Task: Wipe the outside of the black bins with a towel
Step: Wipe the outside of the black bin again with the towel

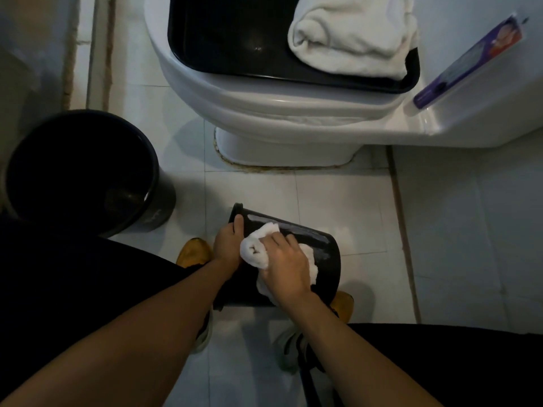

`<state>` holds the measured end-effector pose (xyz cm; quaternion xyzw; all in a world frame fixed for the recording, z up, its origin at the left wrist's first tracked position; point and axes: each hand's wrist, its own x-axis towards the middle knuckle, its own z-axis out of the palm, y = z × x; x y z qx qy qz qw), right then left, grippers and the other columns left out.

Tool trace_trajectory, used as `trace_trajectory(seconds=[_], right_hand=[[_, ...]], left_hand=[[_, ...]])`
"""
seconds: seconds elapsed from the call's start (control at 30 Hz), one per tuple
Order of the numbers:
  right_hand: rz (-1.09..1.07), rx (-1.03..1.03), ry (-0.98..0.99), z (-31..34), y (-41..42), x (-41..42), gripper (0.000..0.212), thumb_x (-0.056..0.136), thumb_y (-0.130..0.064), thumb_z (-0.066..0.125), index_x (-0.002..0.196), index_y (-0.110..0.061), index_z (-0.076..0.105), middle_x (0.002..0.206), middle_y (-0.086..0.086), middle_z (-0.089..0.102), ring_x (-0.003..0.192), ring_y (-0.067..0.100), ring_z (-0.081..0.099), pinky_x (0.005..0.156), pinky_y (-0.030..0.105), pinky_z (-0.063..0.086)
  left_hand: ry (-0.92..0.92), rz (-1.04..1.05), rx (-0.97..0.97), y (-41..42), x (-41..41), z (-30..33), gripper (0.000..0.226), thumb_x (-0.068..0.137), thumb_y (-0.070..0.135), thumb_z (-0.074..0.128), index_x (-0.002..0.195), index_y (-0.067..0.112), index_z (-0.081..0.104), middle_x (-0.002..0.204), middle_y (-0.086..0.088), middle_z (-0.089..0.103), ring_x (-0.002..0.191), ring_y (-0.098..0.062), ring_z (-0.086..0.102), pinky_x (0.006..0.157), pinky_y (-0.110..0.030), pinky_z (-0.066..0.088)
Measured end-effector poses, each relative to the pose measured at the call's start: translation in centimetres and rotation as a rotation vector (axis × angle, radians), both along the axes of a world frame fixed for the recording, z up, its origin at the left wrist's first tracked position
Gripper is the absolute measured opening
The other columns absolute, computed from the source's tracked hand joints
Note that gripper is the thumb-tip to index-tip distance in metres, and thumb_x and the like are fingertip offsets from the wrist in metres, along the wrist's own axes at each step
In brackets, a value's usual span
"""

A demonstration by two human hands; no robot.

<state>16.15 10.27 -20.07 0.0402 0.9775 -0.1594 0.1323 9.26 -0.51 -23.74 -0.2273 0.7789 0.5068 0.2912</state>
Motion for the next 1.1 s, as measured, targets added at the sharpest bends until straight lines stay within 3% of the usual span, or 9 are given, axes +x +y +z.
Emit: trace_trajectory(seconds=[0.1, 0.2, 0.33, 0.5, 0.7, 0.77, 0.87, 1.0, 1.1], right_hand=[[0.093, -0.023, -0.039, 0.0, 1.9, 0.1, 0.047, 0.069, -0.039, 0.074, 0.113, -0.028, 0.060, 0.119, 0.001, 0.054, 0.106, 0.025, 0.051, 0.089, 0.042, 0.047], [-0.001, -0.030, -0.212, 0.1, 1.7, -0.5, 0.062, 0.073, -0.053, 0.066, 0.127, -0.039, 0.040, 0.138, 0.005, 0.034, 0.123, 0.028, 0.034, 0.098, 0.047, 0.039], [0.030, -0.024, -0.105, 0.1, 0.8, -0.2, 0.055, 0.078, -0.036, 0.067, 0.128, -0.028, 0.047, 0.128, 0.009, 0.050, 0.116, 0.030, 0.048, 0.097, 0.044, 0.042], [-0.441, -0.123, -0.077, -0.4, 1.9, -2.6, 0.039, 0.084, -0.025, 0.069, 0.120, -0.010, 0.064, 0.117, 0.011, 0.063, 0.109, 0.028, 0.057, 0.097, 0.040, 0.047], [0.103, -0.329, -0.085, 0.4, 2.4, -2.3, 0.028, 0.079, -0.012, 0.066, 0.107, -0.014, 0.070, 0.111, 0.004, 0.059, 0.104, 0.023, 0.050, 0.090, 0.037, 0.045], [0.096, -0.277, -0.077, 0.4, 2.9, -3.2, 0.028, 0.079, -0.010, 0.066, 0.107, -0.015, 0.069, 0.112, 0.002, 0.058, 0.103, 0.022, 0.049, 0.087, 0.034, 0.044], [-0.149, -0.119, -0.059, 0.8, 1.9, -4.7, 0.030, 0.081, -0.009, 0.063, 0.111, -0.014, 0.067, 0.115, 0.005, 0.056, 0.104, 0.025, 0.048, 0.091, 0.037, 0.044], [0.065, -0.283, -0.082, 1.0, 0.8, -2.8, 0.036, 0.074, -0.004, 0.065, 0.108, -0.013, 0.069, 0.116, 0.006, 0.058, 0.106, 0.025, 0.047, 0.093, 0.037, 0.043], [0.031, -0.297, -0.076, 0.7, 2.0, -2.5, 0.029, 0.079, -0.010, 0.067, 0.108, -0.012, 0.069, 0.116, 0.003, 0.058, 0.105, 0.020, 0.047, 0.092, 0.037, 0.044]], left_hand=[[0.029, -0.005, 0.003, 0.0, 0.2, -0.2, 0.057, 0.103, 0.043, 0.031, 0.090, 0.000, 0.066, 0.088, -0.013, 0.068, 0.085, -0.027, 0.065, 0.078, -0.035, 0.053], [0.028, -0.005, 0.007, -0.2, 0.5, -0.2, 0.057, 0.103, 0.042, 0.030, 0.090, -0.001, 0.066, 0.087, -0.016, 0.068, 0.085, -0.030, 0.065, 0.079, -0.038, 0.055], [0.026, -0.007, -0.002, -0.2, 0.3, -0.3, 0.056, 0.103, 0.043, 0.030, 0.083, 0.003, 0.064, 0.080, -0.013, 0.066, 0.083, -0.031, 0.065, 0.073, -0.033, 0.051], [-0.005, 0.047, 0.001, 0.1, 0.7, 0.3, 0.052, 0.103, 0.044, 0.029, 0.094, 0.009, 0.066, 0.088, -0.012, 0.068, 0.084, -0.027, 0.066, 0.080, -0.039, 0.055], [-0.317, 0.190, 0.309, -0.5, -1.1, 0.3, 0.057, 0.100, 0.048, 0.034, 0.120, 0.004, 0.063, 0.111, -0.019, 0.067, 0.104, -0.033, 0.063, 0.096, -0.041, 0.050], [-0.402, 0.209, 0.388, -0.6, -1.1, 0.6, 0.061, 0.098, 0.054, 0.032, 0.120, 0.007, 0.064, 0.111, -0.018, 0.069, 0.104, -0.034, 0.064, 0.097, -0.045, 0.050], [-0.420, 0.250, 0.435, -0.5, -1.1, 0.8, 0.060, 0.099, 0.054, 0.032, 0.118, 0.008, 0.065, 0.109, -0.019, 0.069, 0.099, -0.034, 0.066, 0.091, -0.043, 0.053], [-0.405, 0.227, 0.414, -0.9, -1.0, 0.8, 0.059, 0.102, 0.046, 0.031, 0.121, -0.003, 0.059, 0.113, -0.021, 0.064, 0.084, -0.026, 0.063, 0.065, -0.026, 0.054], [-0.420, 0.213, 0.456, -0.9, -1.1, 0.7, 0.059, 0.101, 0.048, 0.031, 0.123, 0.002, 0.061, 0.119, -0.022, 0.064, 0.088, -0.027, 0.063, 0.073, -0.030, 0.052]])
